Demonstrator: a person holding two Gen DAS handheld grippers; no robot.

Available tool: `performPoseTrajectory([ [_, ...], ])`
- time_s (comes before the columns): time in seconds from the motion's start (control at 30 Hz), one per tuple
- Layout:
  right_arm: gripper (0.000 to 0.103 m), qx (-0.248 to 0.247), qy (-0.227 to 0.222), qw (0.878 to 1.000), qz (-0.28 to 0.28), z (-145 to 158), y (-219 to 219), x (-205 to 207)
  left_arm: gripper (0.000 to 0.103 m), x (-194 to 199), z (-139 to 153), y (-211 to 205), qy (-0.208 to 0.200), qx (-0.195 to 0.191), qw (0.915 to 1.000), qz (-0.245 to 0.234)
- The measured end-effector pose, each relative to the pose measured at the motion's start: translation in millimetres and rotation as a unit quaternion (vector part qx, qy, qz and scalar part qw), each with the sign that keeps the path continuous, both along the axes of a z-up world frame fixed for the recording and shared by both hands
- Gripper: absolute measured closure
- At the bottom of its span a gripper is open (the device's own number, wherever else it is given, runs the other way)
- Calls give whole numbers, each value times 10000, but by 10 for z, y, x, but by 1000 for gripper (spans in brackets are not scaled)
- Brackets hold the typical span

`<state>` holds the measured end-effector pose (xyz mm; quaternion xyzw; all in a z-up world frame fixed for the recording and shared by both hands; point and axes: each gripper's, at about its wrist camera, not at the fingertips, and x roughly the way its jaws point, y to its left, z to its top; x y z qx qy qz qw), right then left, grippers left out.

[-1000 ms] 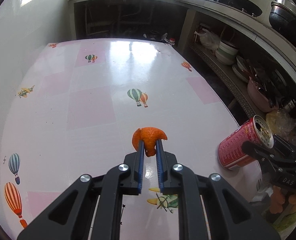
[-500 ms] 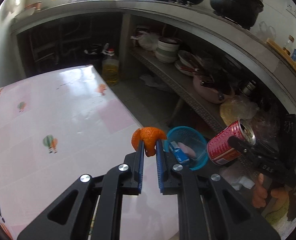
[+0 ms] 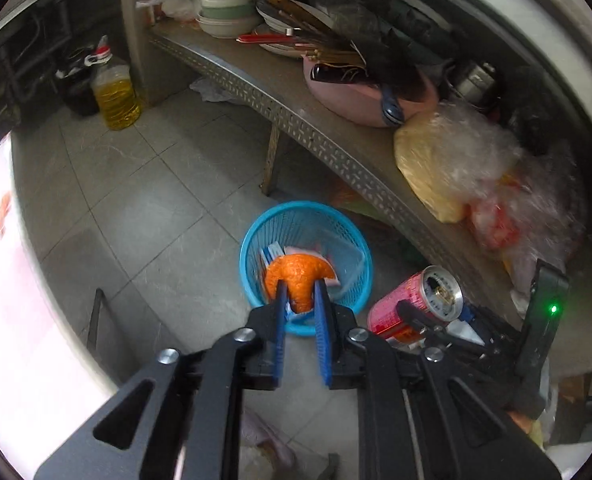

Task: Collect trash
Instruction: 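Carry the peel and red can to the blue basket and open both tools, then move both open tools back toward the table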

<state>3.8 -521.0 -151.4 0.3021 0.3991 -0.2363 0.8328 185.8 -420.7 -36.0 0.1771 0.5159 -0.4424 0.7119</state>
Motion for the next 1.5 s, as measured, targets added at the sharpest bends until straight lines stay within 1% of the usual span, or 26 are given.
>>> performPoseTrajectory([
  [0.03,37,-22,2,10000,-48,-41,-65,76,76,23,-27,-54,-53,-30,10000,-3],
  [0.07,36,-41,-10,10000,-57,-81,-108,138,65,39,-35,-137,-151,-54,9999,38],
  [0.13,35,-91,59,9999,-94,-181,-192,248,55,28,-24,-161,-255,-180,9994,141],
  [0.17,35,-122,131,9997,-168,-226,-233,281,52,11,-5,-140,-225,-302,9992,156],
  [0.23,33,-81,99,9996,-262,-250,-264,301,49,-33,25,-70,-115,-478,9987,117],
  [0.4,31,-183,-4,9995,-268,-222,-117,105,49,-45,187,223,-41,-663,9977,106],
  [0.5,31,-242,-8,9994,-234,-166,-24,-24,49,-123,341,439,-113,-823,9964,134],
  [0.67,31,-410,-32,9991,-114,20,222,-282,44,-325,634,944,-532,-1076,9925,211],
  [0.8,29,-664,-172,9972,306,279,562,-515,35,-523,789,1470,-697,-1275,9885,411],
  [0.87,24,-783,-324,9944,628,451,781,-610,29,-624,819,1759,-735,-1354,9860,634],
  [0.9,23,-883,-376,9922,790,530,902,-626,28,-684,823,1905,-756,-1381,9847,753],
  [0.97,17,-1120,-491,9858,1147,697,1141,-657,23,-799,820,2181,-817,-1395,9817,1007],
  [1.1,9,-1479,-656,9707,1776,927,1610,-688,16,-1018,821,2670,-932,-1506,9717,1561],
  [1.17,8,-1561,-750,9652,1960,1017,1825,-718,10,-1107,825,2866,-1026,-1536,9651,1854],
  [1.27,8,-1752,-792,9580,2129,1142,2117,-716,6,-1243,820,3122,-1316,-1589,9532,2209],
  [1.37,8,-1945,-679,9517,2276,1162,2428,-704,6,-1375,758,3314,-1552,-1531,9392,2651],
  [1.4,8,-1976,-620,9499,2341,1153,2534,-695,6,-1423,718,3379,-1605,-1492,9334,2842],
  [1.43,8,-2019,-534,9481,2397,1143,2635,-682,6,-1464,672,3449,-1575,-1479,9298,2981],
  [1.5,8,-2160,-387,9436,2481,1130,2798,-663,6,-1503,584,3543,-1475,-1381,9263,3180],
])
